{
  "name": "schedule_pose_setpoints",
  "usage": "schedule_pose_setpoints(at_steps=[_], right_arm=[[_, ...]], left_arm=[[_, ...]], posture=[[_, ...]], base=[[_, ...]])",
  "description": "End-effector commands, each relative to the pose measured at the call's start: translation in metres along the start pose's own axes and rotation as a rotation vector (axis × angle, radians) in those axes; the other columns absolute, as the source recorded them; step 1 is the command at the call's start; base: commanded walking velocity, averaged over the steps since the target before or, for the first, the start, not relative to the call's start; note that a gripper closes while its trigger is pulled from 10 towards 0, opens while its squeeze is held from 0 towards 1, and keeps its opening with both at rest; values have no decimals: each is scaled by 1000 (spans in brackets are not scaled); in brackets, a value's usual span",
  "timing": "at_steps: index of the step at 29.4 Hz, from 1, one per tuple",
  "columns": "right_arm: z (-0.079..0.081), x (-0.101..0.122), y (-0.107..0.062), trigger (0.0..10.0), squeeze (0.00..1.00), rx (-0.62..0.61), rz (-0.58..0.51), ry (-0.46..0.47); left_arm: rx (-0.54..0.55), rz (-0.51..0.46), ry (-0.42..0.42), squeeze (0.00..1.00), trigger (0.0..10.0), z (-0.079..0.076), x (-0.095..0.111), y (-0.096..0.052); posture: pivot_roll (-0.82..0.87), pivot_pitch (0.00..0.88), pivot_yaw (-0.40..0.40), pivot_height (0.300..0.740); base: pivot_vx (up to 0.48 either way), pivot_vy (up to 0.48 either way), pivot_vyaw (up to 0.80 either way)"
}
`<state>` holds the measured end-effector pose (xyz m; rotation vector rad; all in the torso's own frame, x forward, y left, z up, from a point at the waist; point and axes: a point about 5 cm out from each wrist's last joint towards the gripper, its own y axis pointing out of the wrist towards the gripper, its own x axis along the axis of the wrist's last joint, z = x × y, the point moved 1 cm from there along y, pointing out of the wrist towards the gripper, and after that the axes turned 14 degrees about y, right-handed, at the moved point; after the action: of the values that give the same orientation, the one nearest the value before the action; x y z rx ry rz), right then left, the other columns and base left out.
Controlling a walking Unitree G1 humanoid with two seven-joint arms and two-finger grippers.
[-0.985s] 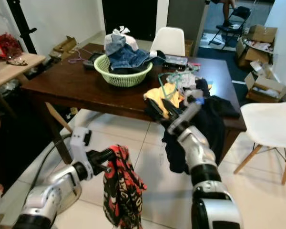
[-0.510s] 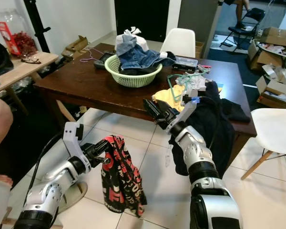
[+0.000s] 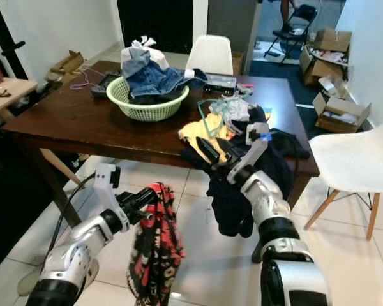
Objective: Hang hanger
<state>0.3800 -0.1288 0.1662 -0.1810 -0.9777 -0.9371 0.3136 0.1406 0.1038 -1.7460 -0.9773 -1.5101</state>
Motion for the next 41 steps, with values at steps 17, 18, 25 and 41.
schedule_pose_setpoints(at_steps=[17,18,25,41], right_arm=[[4,-5,0,10000,0,36,11,-2],[4,-5,0,10000,0,34,8,-5],[0,-4,-1,10000,0,-8,3,9],[1,45,-6,10000,0,28,-229,64]], left_arm=[[-30,-20,17,0,10000,-1,3,3],[-31,-20,18,0,10000,-1,3,3],[-39,-22,18,0,10000,-2,2,3],[-189,7,12,0,10000,-19,-3,0]], posture=[[92,0,-56,740],[94,0,-55,740],[92,0,-53,740],[95,0,-52,740]], base=[[350,0,376],[364,0,0],[463,0,-343],[360,0,-800]])
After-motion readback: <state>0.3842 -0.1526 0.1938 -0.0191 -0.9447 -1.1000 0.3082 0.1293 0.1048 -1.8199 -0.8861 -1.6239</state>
